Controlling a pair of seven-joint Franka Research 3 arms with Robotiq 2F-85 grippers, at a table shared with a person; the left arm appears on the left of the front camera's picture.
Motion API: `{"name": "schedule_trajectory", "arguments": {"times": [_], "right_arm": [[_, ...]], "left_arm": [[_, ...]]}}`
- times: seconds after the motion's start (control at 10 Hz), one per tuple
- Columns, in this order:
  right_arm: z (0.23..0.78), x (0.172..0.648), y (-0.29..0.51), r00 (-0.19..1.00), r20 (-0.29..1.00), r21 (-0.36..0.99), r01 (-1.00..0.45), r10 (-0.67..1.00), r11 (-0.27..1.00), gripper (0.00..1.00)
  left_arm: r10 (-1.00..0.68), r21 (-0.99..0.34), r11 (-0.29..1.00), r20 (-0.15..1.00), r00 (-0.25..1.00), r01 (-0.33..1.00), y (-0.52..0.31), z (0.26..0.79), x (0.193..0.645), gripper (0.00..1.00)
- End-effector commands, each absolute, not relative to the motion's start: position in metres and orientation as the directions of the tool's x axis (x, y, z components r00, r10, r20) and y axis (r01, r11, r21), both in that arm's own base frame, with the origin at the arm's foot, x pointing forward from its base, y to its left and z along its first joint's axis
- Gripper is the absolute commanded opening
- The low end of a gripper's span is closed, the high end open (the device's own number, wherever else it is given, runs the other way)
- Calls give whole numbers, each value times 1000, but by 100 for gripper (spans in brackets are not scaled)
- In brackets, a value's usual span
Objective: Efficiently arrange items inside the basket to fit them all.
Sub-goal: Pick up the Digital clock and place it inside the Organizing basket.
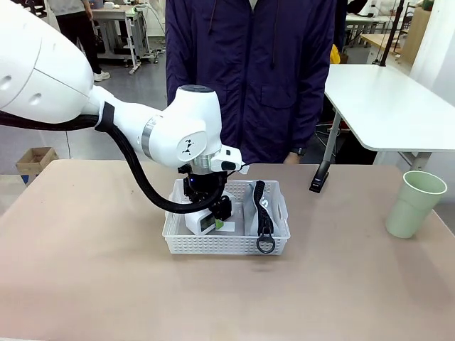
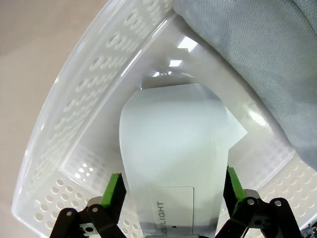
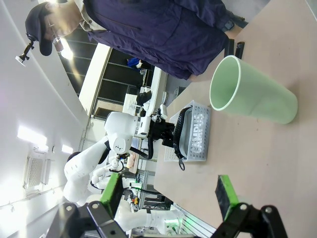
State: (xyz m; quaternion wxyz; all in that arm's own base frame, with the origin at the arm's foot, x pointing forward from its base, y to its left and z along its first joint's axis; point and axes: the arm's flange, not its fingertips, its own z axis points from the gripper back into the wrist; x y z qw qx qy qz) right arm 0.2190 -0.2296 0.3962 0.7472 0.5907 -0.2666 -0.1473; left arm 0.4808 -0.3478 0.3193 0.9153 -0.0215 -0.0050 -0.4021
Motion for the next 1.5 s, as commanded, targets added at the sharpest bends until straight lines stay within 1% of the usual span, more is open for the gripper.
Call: {"name": "schedule_trajectory", "arguments": {"times": [0.0, 0.1, 0.3, 0.5, 0.6, 0.7, 0.9, 1.0, 1.1, 1.2, 1.4], "right_arm": [[397, 217, -231, 809, 249, 958, -124, -532, 260, 100], [397, 217, -231, 809, 249, 958, -124, -532, 260, 100], [397, 217, -231, 809, 249, 958, -124, -532, 260, 100], [397, 217, -231, 809, 249, 958, -124, -532, 260, 100], [397, 217, -231, 809, 249, 958, -124, -532, 260, 100], [397, 217, -231, 809, 249, 958, -124, -532, 260, 100], [397, 217, -231, 809, 249, 958, -124, -532, 260, 100], [397, 217, -231, 809, 249, 958, -124, -532, 260, 100], [397, 217, -231, 809, 249, 958, -124, -532, 260, 100], [397, 217, -231, 809, 249, 958, -124, -532, 260, 100], [397, 217, -231, 809, 249, 958, -124, -532, 260, 100]], "left_arm": [[-745, -45, 664, 50, 665, 746, -339, 330, 487, 100], [-748, -63, 655, 95, 657, 753, -331, 346, 486, 100], [-713, -84, 669, 207, 670, 738, -308, 398, 485, 100], [-699, -134, 663, 240, 673, 737, -282, 446, 482, 100], [-683, -214, 650, 258, 684, 729, -252, 466, 483, 100], [-621, -314, 660, 283, 731, 683, -206, 479, 478, 100], [-492, -497, 628, 343, 800, 599, -108, 482, 444, 100], [-393, -584, 612, 362, 845, 534, -55, 476, 420, 100], [-276, -679, 561, 386, 880, 473, 0, 462, 389, 100], [-222, -740, 472, 427, 877, 480, 38, 444, 362, 100], [-66, -791, 420, 462, 884, 445, 88, 406, 302, 100]]}}
